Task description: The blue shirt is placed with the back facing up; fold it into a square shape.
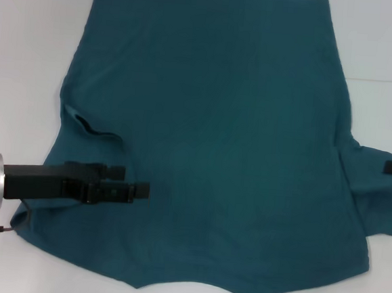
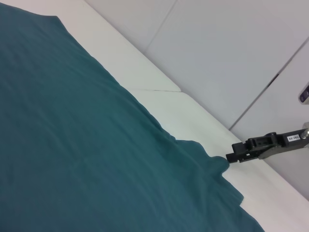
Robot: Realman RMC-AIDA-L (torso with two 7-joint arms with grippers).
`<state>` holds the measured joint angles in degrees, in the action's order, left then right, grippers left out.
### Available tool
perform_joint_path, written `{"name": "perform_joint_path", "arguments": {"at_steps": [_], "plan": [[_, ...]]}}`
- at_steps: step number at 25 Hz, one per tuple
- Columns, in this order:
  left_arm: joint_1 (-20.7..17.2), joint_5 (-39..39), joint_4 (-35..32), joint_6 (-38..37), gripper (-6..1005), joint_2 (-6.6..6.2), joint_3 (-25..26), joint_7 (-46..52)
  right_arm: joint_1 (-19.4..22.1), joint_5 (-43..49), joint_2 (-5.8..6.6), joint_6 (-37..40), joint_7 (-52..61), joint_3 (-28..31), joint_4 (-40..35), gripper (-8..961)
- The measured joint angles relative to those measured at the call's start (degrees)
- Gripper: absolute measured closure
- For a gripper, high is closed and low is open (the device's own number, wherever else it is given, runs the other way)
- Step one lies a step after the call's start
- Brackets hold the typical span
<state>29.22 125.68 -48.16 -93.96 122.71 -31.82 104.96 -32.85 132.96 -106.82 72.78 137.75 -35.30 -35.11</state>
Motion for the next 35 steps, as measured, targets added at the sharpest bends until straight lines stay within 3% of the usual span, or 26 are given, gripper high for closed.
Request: {"name": "perform_joint_path", "arguments": {"at_steps": [16, 25, 31, 35], "plan": [[0.1, 0.0, 0.0, 1.9, 48, 0.26, 0.0, 0.0, -3.4, 0.1, -0.07, -3.3, 0.5, -1.6, 5.5, 71], [0.0, 0.0, 0.0, 2.2, 48, 0.33, 0.0, 0.0, -3.1, -0.3, -0.39, -3.4, 0.9, -1.1, 4.9, 77], [0.0, -0.1, -0.1, 2.3, 48, 0.33, 0.0, 0.0, -3.1, -0.1, -0.41, -3.4, 0.8, -1.4, 4.9, 280], [0.0, -0.1, -0.2, 2.3, 48, 0.33, 0.0, 0.0, -3.1, -0.1, -0.36, -3.3, 0.9, -1.5, 4.9, 471]]}}
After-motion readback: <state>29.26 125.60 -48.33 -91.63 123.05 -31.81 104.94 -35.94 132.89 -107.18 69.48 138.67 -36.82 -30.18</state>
